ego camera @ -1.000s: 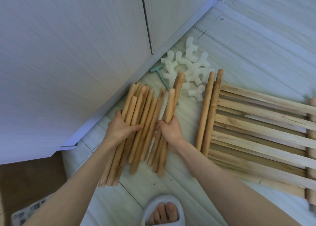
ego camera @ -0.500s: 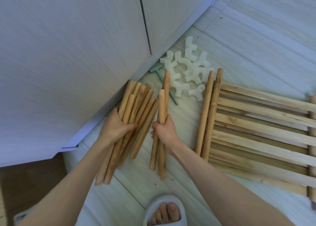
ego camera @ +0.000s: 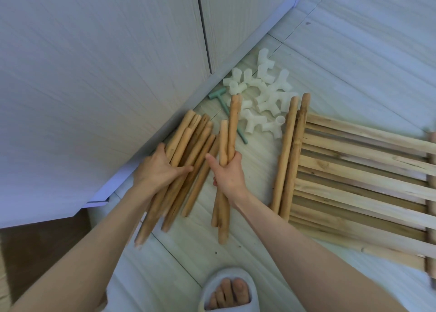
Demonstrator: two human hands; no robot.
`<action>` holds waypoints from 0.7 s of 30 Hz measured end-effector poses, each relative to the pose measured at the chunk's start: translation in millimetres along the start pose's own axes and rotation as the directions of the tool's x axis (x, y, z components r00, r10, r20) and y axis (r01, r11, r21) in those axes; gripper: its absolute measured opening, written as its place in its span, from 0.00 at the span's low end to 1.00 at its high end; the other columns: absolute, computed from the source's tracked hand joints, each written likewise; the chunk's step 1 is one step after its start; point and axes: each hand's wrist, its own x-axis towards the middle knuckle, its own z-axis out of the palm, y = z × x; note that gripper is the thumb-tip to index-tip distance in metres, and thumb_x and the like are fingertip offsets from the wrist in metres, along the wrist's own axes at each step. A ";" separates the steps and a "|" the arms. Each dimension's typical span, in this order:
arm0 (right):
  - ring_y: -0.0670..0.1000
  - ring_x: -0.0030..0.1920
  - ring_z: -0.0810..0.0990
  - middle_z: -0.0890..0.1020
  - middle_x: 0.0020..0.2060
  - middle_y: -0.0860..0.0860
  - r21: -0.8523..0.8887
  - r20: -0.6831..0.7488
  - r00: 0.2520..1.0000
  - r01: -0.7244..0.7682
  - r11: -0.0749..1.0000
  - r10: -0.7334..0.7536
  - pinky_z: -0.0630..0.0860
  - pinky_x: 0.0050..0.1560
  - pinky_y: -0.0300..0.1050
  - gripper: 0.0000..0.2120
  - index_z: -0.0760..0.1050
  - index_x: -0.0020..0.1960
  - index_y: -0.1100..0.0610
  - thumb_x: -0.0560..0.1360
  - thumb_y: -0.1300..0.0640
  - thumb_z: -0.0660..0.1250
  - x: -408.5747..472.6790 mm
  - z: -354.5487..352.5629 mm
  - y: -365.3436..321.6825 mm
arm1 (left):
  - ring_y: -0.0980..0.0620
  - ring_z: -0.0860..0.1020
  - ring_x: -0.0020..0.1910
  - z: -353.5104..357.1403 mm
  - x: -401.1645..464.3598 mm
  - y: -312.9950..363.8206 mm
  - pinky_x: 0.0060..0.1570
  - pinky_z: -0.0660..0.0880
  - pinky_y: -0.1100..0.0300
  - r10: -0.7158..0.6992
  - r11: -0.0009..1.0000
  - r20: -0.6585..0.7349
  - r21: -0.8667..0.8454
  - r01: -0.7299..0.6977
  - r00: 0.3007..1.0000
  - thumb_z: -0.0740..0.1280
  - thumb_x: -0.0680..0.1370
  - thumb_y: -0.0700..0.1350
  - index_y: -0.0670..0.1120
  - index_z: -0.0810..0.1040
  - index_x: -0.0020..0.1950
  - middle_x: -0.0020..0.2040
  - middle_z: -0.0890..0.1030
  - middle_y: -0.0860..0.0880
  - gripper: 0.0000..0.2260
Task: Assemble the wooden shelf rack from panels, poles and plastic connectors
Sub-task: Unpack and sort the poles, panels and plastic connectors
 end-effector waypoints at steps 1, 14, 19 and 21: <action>0.53 0.53 0.77 0.76 0.53 0.51 0.009 -0.010 1.000 0.013 1.000 -0.013 0.75 0.59 0.55 0.31 0.60 0.67 0.57 0.73 0.44 0.67 0.9 -0.7 -0.5 | 0.41 0.75 0.58 -1.3 1.5 0.9 0.50 0.75 0.51 -0.012 1.000 0.009 -0.027 0.013 1.000 0.73 0.61 0.67 0.47 0.65 0.66 0.59 0.77 0.45 0.41; 0.52 0.49 0.77 0.76 0.46 0.51 0.043 -0.050 0.994 -0.091 0.995 0.093 0.76 0.55 0.49 0.11 0.68 0.62 0.58 0.80 0.59 0.55 -3.2 -13.8 12.0 | 0.44 0.79 0.49 -2.5 -6.7 4.9 0.47 0.78 0.49 0.060 0.951 -0.023 -0.304 -0.064 0.998 0.66 0.74 0.59 0.46 0.69 0.62 0.53 0.79 0.46 0.23; 0.48 0.45 0.76 0.76 0.44 0.50 0.215 -0.061 0.978 -0.180 0.960 0.197 0.77 0.54 0.49 0.07 0.69 0.57 0.55 0.80 0.60 0.57 -12.4 -23.3 21.5 | 0.56 0.78 0.29 4.7 -30.0 16.5 0.29 0.73 0.62 0.097 0.808 0.057 -0.587 -0.045 0.994 0.67 0.77 0.46 0.51 0.67 0.59 0.38 0.78 0.51 0.14; 0.47 0.44 0.76 0.76 0.43 0.49 0.280 -0.072 0.974 -0.189 0.941 0.217 0.77 0.51 0.47 0.04 0.68 0.53 0.54 0.80 0.60 0.58 -17.7 -27.1 23.8 | 0.58 0.79 0.33 17.8 -42.7 22.7 0.32 0.76 0.62 0.155 0.792 0.120 -0.609 -0.051 0.981 0.68 0.76 0.45 0.52 0.66 0.61 0.43 0.80 0.51 0.17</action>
